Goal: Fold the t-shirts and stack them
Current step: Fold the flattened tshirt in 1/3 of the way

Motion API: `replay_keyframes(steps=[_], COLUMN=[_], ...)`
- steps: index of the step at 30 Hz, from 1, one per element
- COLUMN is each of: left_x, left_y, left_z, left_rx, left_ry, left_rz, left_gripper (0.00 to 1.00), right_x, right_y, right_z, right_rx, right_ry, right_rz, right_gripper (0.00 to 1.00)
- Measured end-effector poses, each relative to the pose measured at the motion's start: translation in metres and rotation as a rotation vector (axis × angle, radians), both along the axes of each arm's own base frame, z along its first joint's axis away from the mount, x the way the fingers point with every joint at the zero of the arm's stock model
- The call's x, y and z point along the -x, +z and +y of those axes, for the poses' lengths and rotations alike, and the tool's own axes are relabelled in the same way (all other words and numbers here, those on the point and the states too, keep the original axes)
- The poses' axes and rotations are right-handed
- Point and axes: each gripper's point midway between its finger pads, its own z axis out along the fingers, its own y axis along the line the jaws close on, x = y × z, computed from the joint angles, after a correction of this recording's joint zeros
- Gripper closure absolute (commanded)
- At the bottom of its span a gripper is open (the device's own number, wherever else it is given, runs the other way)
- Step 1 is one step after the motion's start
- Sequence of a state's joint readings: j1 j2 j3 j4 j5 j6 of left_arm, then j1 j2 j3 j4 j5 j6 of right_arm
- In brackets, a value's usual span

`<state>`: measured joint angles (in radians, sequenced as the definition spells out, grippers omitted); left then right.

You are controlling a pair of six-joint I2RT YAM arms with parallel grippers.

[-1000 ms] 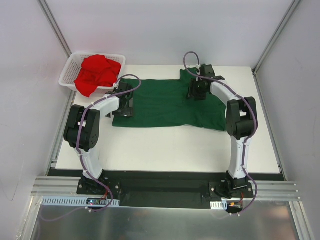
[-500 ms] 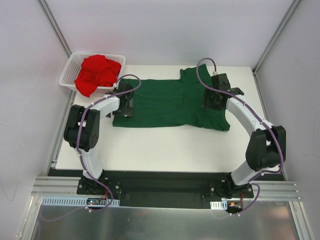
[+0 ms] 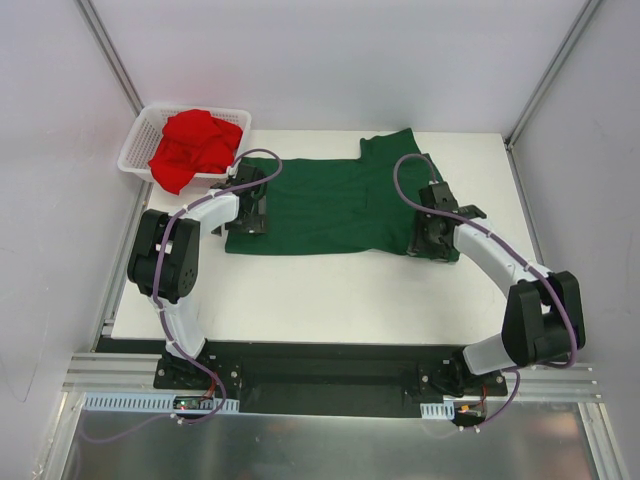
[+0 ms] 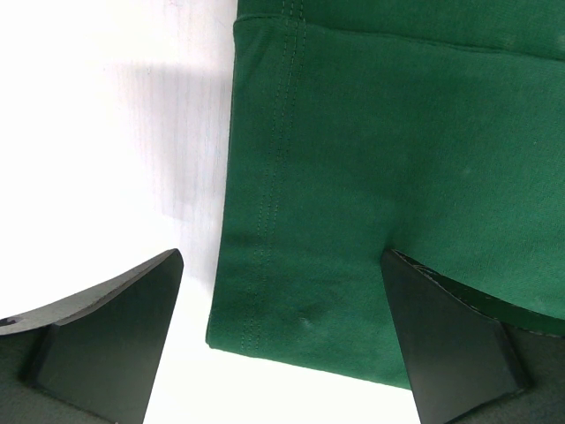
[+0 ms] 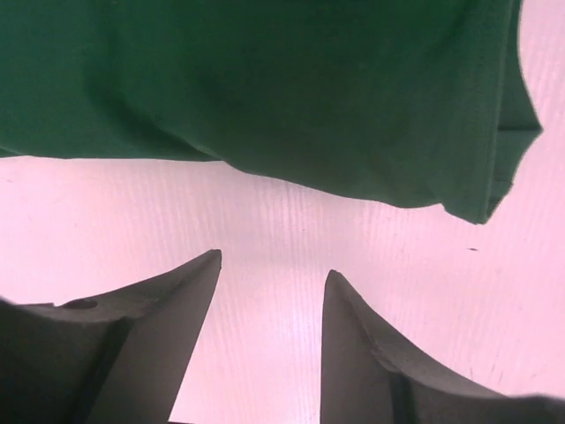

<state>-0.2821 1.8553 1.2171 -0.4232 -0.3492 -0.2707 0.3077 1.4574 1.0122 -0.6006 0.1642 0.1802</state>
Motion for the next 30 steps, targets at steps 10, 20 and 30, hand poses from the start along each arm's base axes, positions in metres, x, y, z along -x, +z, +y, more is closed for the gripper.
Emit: replay_keyframes(steps=[10, 20, 30], left_x=[0.0, 0.0, 0.002], left_y=[0.0, 0.0, -0.001], left_z=[0.0, 0.003, 0.018], left_rx=[0.0, 0.003, 0.042], left_ry=[0.0, 0.009, 0.05], left_rz=[0.0, 0.0, 0.01], left_gripper=[0.04, 0.04, 0.04], right_x=[0.008, 0.017, 0.013], right_y=[0.011, 0.0, -0.004], right_z=[-0.033, -0.046, -0.042], right_rx=[0.129, 0.163, 0.109], right_ry=[-0.161, -0.211, -0.215], right_rz=[-0.034, -0.011, -0.013], right_gripper=[0.43, 0.43, 0.43])
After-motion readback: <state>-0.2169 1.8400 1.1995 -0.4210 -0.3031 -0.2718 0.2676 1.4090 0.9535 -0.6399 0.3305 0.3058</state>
